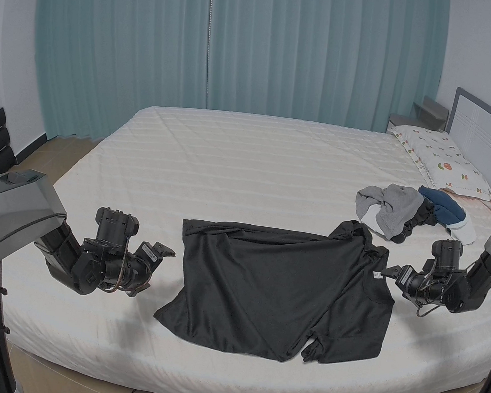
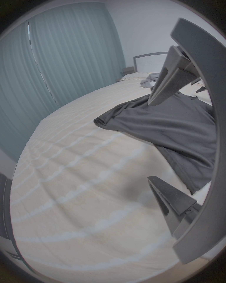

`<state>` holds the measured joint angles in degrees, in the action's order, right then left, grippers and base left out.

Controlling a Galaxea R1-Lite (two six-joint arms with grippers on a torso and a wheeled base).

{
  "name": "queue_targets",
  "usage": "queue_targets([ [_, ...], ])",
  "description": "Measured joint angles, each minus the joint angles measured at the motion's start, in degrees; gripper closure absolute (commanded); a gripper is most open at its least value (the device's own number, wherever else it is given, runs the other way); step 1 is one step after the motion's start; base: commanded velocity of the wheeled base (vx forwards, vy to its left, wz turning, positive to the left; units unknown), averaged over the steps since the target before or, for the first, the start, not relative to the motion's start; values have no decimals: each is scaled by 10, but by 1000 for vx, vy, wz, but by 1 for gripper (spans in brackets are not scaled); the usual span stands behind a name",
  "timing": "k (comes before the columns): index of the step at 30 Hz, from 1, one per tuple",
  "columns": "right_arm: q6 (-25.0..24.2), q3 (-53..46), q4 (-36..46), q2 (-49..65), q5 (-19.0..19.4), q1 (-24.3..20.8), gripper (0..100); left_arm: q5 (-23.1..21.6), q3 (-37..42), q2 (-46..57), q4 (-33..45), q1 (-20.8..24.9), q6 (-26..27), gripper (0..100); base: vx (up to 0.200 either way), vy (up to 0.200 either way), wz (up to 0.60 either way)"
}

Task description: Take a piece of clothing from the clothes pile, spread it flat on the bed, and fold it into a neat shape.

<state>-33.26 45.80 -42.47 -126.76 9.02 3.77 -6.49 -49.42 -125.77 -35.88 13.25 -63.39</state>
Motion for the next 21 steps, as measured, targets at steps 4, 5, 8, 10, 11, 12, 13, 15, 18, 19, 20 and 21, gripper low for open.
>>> queue_targets([
  [4, -29, -72, -1, 55, 9, -6, 0, 1, 25, 14, 1, 19, 19, 0, 0, 0, 0],
  [5, -31, -79, -1, 61, 12, -7, 0, 2, 31, 16, 1, 23, 21, 0, 0, 0, 0],
  [8, -35, -109, -1, 81, 29, -10, 0, 17, 54, 19, 1, 40, 28, 0, 0, 0, 0],
  [10, -37, -119, -3, 88, 38, -10, 0, 32, 58, 16, 0, 46, 34, 0, 0, 0, 0],
  [11, -37, -123, -5, 89, 41, -10, 0, 43, 58, 13, -1, 48, 40, 0, 0, 0, 0],
  [12, -37, -130, -9, 91, 46, -10, 0, 58, 56, 7, 0, 51, 52, 0, 0, 0, 0],
  [13, -37, -133, -13, 91, 48, -10, 0, 66, 54, 3, -1, 53, 59, 0, 0, 0, 0],
  [15, -37, -142, -34, 91, 50, -10, 0, 88, 45, -8, -1, 58, 73, 0, 0, 0, 0],
  [18, -38, -159, -78, 87, 52, -10, 0, 114, 25, -26, -1, 65, 84, 0, 0, 0, 0],
  [19, -37, -165, -88, 85, 52, -10, 0, 118, 20, -30, -1, 67, 85, 0, 0, 0, 0],
  [20, -37, -169, -97, 84, 52, -11, 0, 121, 15, -34, -1, 69, 85, 0, 0, 0, 0],
  [21, -38, -174, -108, 82, 52, -12, 0, 123, 9, -40, -1, 72, 86, 0, 0, 0, 0],
])
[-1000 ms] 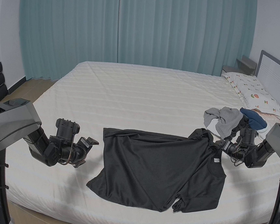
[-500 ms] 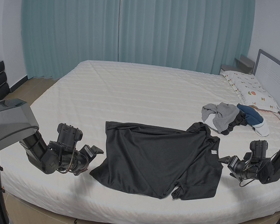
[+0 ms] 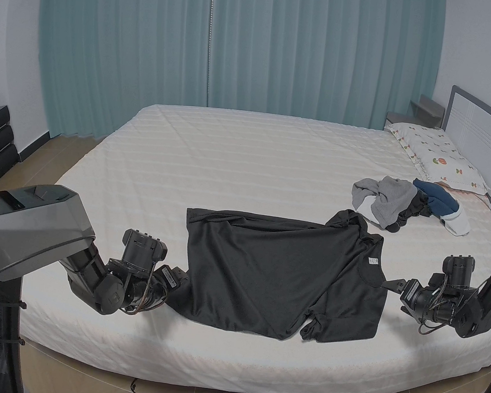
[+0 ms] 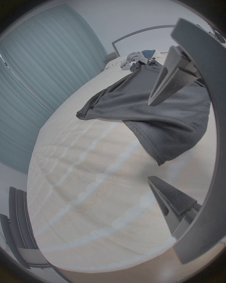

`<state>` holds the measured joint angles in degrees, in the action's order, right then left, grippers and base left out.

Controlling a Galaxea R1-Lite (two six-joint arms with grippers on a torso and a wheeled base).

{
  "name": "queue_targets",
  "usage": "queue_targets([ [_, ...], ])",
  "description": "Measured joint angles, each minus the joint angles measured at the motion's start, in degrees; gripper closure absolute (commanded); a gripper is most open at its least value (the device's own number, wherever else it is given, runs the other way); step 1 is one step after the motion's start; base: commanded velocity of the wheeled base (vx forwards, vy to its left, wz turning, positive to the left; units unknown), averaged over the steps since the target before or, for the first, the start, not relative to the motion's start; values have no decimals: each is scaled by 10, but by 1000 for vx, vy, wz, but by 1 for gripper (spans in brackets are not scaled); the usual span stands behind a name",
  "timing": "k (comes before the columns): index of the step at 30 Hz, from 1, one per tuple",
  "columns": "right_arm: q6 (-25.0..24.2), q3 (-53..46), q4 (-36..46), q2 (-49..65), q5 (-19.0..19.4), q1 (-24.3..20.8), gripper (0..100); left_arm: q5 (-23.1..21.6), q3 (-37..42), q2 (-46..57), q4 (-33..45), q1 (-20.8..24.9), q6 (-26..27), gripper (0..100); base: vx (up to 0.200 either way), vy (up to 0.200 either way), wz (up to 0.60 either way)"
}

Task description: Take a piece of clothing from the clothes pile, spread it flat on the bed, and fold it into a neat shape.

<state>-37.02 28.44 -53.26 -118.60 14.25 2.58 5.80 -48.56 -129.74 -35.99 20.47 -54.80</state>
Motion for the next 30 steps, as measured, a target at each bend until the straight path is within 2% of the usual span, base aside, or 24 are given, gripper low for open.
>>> queue_targets([
  [1, 0, -4, -9, -3, 0, -2, 0, 1, -6, -4, 0, 3, 1, 100, 0, 0, 0],
  [11, 2, -20, -16, -22, -7, -34, 0, 4, -22, -30, 4, 12, 3, 100, 0, 0, 0],
  [17, 3, -1, -19, -39, -54, -58, 0, 5, -11, -30, 3, 10, 3, 100, 0, 0, 0],
  [20, 5, 14, -19, -52, -68, -66, 0, 10, 13, -17, 3, 0, 4, 100, 0, 0, 0],
  [30, 19, 62, -5, -89, -81, -69, 0, 15, 60, 54, 5, -75, 26, 100, 0, 0, 0],
])
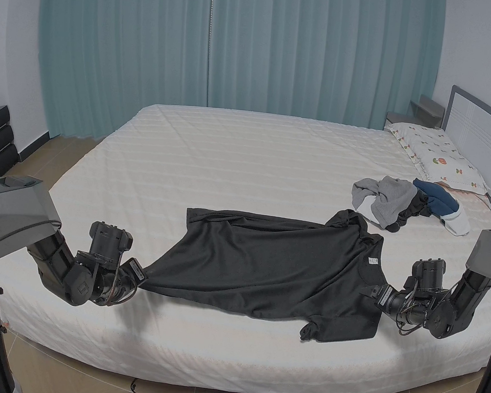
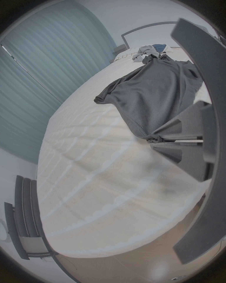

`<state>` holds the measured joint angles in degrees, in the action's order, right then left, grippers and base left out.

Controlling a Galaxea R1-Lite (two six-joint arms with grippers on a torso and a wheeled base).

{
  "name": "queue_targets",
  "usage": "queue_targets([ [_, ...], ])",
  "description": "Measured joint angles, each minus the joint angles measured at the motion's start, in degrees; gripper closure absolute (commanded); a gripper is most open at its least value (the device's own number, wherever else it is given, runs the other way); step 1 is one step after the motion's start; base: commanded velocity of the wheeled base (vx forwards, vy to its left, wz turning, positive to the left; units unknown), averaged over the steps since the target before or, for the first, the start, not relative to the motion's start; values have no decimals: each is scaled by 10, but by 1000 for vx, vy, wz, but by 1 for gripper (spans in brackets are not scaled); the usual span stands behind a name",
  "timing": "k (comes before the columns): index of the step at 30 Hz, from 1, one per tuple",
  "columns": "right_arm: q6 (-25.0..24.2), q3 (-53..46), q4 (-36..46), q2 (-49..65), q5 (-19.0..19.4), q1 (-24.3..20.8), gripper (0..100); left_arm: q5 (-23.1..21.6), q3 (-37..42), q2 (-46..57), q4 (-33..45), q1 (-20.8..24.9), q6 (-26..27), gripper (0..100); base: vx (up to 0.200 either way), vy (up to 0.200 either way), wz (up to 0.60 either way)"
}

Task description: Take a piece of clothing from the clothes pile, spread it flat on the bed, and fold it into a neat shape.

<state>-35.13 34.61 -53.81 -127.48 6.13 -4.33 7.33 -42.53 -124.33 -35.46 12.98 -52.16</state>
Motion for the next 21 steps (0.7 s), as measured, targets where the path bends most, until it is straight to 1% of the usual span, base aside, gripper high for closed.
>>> queue_targets([
  [4, 7, 5, 10, -10, -2, 4, 0, 2, 14, 15, 2, -13, 31, 100, 0, 0, 0],
  [10, 17, 23, 16, -34, -6, 6, 0, 3, 25, 24, 2, -20, 37, 100, 0, 0, 0],
  [11, 18, 32, 24, -41, -8, 6, 100, 3, 26, 26, 2, -22, 38, 100, 0, 0, 0],
  [15, 19, 57, 45, -53, -13, 6, 100, 3, 27, 28, 1, -25, 38, 100, 0, 0, 0],
  [21, 18, 112, 52, -63, -16, 6, 100, 3, 22, 27, -5, -31, 34, 100, 0, 0, 0],
])
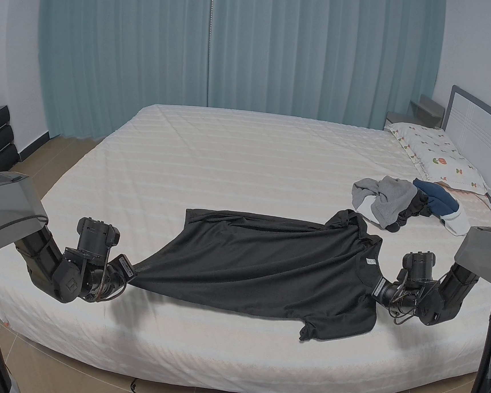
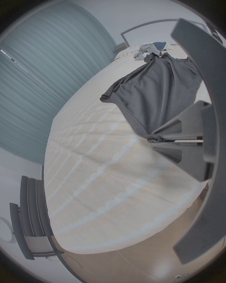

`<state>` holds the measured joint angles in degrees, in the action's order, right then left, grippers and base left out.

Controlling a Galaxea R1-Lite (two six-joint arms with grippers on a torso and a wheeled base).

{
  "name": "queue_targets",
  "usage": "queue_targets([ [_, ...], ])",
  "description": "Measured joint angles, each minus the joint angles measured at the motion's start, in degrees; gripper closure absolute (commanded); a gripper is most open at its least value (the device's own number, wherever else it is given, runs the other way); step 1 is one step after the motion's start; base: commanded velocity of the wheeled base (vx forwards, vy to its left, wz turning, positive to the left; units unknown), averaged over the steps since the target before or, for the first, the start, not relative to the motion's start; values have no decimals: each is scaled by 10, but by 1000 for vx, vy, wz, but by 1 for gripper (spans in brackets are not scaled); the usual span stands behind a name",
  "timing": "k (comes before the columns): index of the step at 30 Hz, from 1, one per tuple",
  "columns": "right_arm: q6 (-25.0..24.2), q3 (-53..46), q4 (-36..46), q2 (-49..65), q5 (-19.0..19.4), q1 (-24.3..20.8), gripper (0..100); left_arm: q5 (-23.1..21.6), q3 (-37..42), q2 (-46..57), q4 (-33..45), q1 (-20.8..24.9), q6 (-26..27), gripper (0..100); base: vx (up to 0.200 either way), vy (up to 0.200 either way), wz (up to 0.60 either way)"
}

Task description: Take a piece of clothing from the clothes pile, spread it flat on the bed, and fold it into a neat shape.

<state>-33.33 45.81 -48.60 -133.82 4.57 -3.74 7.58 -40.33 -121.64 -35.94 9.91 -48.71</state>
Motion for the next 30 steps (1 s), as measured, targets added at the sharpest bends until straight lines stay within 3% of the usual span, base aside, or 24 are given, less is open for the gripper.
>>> queue_targets([
  [16, -9, 191, 64, -38, -3, 6, 100, 1, -14, -31, -62, -19, -4, 100, 0, 0, 0],
  [26, -12, 311, 61, -109, -55, -20, 100, 1, -23, -52, -73, -26, -11, 100, 0, 0, 0],
  [27, -12, 319, 57, -117, -59, -22, 0, 1, -24, -54, -72, -26, -11, 100, 0, 0, 0],
  [30, -12, 348, 38, -141, -71, -30, 0, 1, -25, -58, -73, -27, -13, 100, 0, 0, 0],
])
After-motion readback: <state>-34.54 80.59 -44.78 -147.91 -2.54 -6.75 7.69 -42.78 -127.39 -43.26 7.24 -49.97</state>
